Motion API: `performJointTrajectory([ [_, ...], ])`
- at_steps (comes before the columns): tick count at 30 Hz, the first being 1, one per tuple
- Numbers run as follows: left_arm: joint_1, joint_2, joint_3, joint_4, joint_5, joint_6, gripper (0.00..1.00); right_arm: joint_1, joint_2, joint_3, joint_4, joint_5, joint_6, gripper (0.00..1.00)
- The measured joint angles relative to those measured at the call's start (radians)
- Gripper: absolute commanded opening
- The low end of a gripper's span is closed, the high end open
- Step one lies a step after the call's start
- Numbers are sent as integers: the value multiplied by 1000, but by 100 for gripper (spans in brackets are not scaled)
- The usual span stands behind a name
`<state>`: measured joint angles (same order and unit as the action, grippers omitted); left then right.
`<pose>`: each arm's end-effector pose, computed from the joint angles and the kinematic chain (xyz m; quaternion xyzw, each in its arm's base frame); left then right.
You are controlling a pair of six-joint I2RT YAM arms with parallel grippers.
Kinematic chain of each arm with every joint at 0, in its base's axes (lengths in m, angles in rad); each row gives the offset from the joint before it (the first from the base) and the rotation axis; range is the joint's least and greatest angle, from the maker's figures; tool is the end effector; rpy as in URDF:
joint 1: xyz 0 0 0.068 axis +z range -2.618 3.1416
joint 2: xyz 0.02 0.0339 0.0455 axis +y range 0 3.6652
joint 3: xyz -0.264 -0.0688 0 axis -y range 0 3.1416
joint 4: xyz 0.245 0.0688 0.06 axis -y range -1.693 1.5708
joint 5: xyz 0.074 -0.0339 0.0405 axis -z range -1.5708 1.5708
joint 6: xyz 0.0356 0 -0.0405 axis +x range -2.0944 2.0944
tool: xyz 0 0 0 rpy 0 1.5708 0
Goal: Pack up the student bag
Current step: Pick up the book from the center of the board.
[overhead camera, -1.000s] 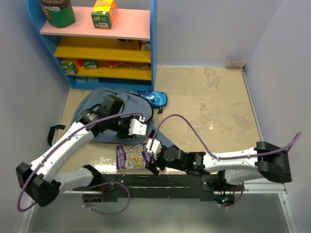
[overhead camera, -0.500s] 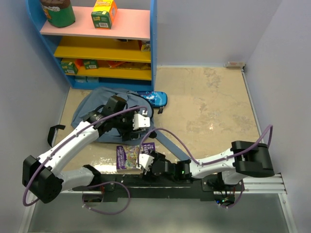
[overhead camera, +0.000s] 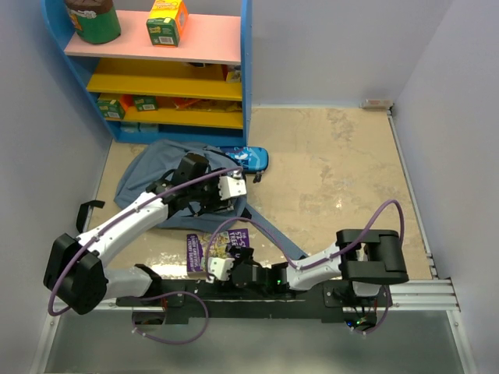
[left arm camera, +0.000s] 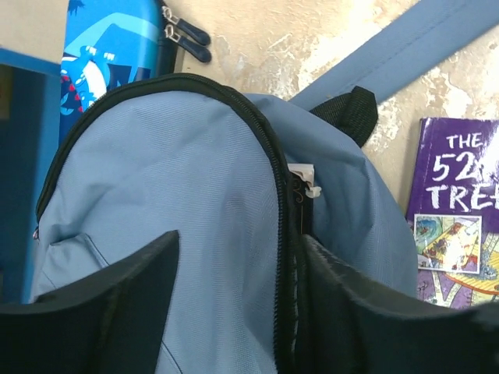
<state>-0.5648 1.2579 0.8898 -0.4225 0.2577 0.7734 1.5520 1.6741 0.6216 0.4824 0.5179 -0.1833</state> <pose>0.2191 -0.1496 0.2554 0.6073 0.6891 -0.0789 0.3874 0.0234 0.3087 0.1364 -0.5676 0.6421 0.1191 0.5013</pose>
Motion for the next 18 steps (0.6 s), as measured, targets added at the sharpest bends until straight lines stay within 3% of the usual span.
performJointTrajectory([
  [3,9,0,0,10,-3,-5,40,0,50,43,24,-21,-26,80],
  [4,13,0,0,11,-4,-10,26,0,70,62,31,-36,-35,74],
  [6,22,0,0,11,-3,-19,10,-2,96,89,35,-56,-43,63],
  [7,27,0,0,10,-2,-24,0,-5,107,100,34,-71,-44,50],
  [15,51,-36,2,2,2,-76,0,-15,132,156,10,-171,-41,0],
  [18,62,-70,2,-6,2,-85,0,-15,131,162,2,-173,-42,0],
])
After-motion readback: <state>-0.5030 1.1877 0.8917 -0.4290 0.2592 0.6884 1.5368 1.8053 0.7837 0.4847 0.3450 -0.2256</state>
